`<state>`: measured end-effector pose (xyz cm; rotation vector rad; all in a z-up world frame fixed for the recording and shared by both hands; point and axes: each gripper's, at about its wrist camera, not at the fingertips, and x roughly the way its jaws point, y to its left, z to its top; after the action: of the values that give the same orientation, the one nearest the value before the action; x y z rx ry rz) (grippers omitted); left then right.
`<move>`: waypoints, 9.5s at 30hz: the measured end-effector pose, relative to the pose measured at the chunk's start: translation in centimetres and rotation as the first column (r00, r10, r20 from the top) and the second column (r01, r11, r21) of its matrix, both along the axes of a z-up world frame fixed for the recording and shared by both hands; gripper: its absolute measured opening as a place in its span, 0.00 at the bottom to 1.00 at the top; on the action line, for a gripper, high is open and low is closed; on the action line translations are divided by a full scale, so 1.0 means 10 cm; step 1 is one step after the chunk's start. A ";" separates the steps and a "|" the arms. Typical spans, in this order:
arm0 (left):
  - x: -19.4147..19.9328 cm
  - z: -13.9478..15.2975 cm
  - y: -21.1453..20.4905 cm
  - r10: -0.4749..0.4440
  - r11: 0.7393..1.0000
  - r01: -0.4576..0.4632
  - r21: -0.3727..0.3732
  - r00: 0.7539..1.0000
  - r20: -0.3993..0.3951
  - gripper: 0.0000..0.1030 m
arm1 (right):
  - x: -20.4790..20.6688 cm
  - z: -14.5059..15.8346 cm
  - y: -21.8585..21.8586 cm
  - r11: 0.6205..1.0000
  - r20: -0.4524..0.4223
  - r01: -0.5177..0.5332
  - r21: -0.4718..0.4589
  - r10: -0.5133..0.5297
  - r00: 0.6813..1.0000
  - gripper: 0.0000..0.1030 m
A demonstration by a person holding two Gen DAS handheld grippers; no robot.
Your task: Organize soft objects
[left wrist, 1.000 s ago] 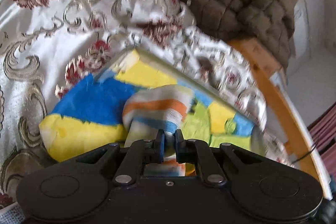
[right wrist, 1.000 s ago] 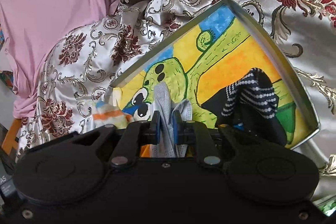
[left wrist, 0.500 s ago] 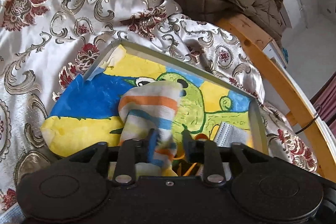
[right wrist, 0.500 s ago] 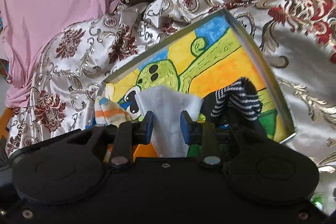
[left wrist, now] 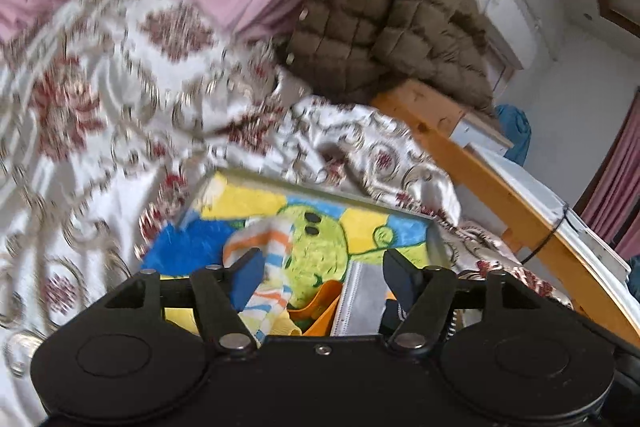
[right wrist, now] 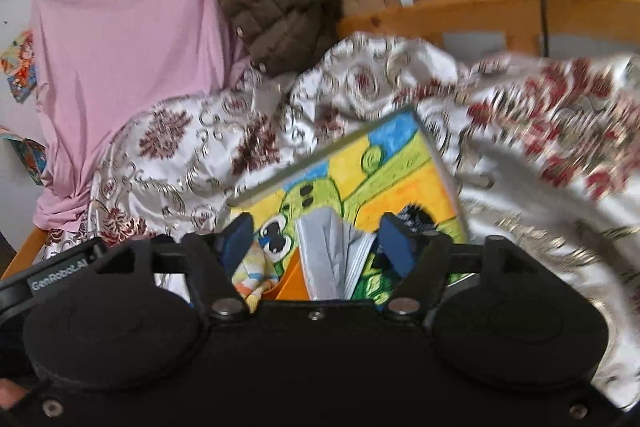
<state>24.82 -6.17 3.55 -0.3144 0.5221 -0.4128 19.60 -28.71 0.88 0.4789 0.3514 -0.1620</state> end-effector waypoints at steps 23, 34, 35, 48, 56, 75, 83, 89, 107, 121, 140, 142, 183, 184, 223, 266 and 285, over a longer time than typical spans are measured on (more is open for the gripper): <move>-1.91 0.27 0.43 0.120 0.991 -0.132 0.016 0.936 0.331 0.96 | -2.10 0.70 0.26 0.957 0.228 0.012 -0.289 0.057 0.972 0.99; -2.22 0.00 0.68 0.146 0.982 -0.167 0.088 0.967 0.208 0.99 | -2.61 0.50 0.46 0.941 0.147 -0.032 -0.338 0.086 0.985 0.99; -2.22 -0.02 0.68 0.143 0.981 -0.163 0.101 0.972 0.184 0.99 | -2.65 0.47 0.48 0.938 0.131 -0.039 -0.345 0.089 0.987 0.99; -2.27 -0.40 0.67 0.110 0.973 -0.099 0.210 0.993 -0.037 0.99 | -2.57 0.10 0.64 0.942 -0.152 -0.160 -0.296 0.119 0.981 0.99; -2.21 -0.52 0.51 0.008 0.953 0.036 0.299 0.990 -0.144 0.99 | -2.54 -0.01 0.66 0.944 -0.215 -0.168 -0.285 0.108 0.971 0.99; -1.75 -0.86 0.15 -0.271 0.759 0.475 0.446 0.852 -0.447 0.96 | -2.09 -0.17 0.53 0.959 -0.377 -0.248 -0.136 0.182 0.908 0.99; -1.57 -1.04 0.10 -0.283 0.755 0.526 0.391 0.801 -0.528 0.89 | -1.66 -0.32 0.58 0.937 -0.394 -0.339 -0.090 0.279 0.876 0.99; -1.51 -1.17 0.03 -0.282 0.721 0.563 0.404 0.771 -0.570 0.80 | -1.42 -0.36 0.70 0.902 -0.360 -0.414 -0.118 0.350 0.865 0.99; -1.28 -1.09 0.14 -0.274 0.797 0.512 0.321 0.779 -0.563 0.56 | -0.71 -0.40 1.07 0.827 -0.284 -0.493 -0.269 0.421 0.862 0.67; -1.23 -1.16 0.21 -0.275 0.832 0.489 0.263 0.774 -0.570 0.55 | -0.55 -0.65 0.91 0.905 -0.306 -0.408 -0.121 0.357 0.882 0.14; -1.53 -0.81 0.41 -0.358 0.874 0.471 0.117 0.789 -0.500 0.55 | -1.25 -0.14 0.47 0.940 -0.155 -0.341 -0.006 0.336 0.929 0.08; -1.60 -0.73 0.43 -0.371 0.878 0.467 0.105 0.803 -0.467 0.55 | -1.34 -0.05 0.41 0.945 -0.120 -0.326 0.003 0.324 0.938 0.08; -0.50 -0.45 -0.02 -0.119 0.986 0.126 -0.107 0.990 0.074 0.55 | -0.96 0.32 0.04 0.976 0.143 -0.203 -0.079 0.213 0.967 0.09; -0.43 -0.46 -0.04 -0.116 0.985 0.123 -0.118 0.991 0.066 0.55 | -0.90 0.31 0.02 0.976 0.139 -0.204 -0.082 0.214 0.967 0.09; 0.76 -0.93 -0.62 -0.117 0.993 0.113 -0.037 0.982 -0.147 0.55 | 0.88 -0.37 -0.39 0.993 -0.062 -0.067 0.094 0.073 0.995 0.22; -0.80 0.49 0.06 0.081 0.997 -0.076 -0.036 0.974 0.213 0.99 | -0.94 1.00 0.05 0.987 0.253 -0.008 -0.162 0.049 0.966 0.99; -1.86 0.04 0.55 0.164 0.982 -0.176 0.066 0.974 0.154 0.99 | -2.14 0.58 0.25 0.966 0.206 0.031 -0.258 0.023 0.978 1.00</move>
<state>6.20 -0.65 3.97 -0.2474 0.3622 -0.2461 -1.77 -26.20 6.64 0.2327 0.1214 -0.1581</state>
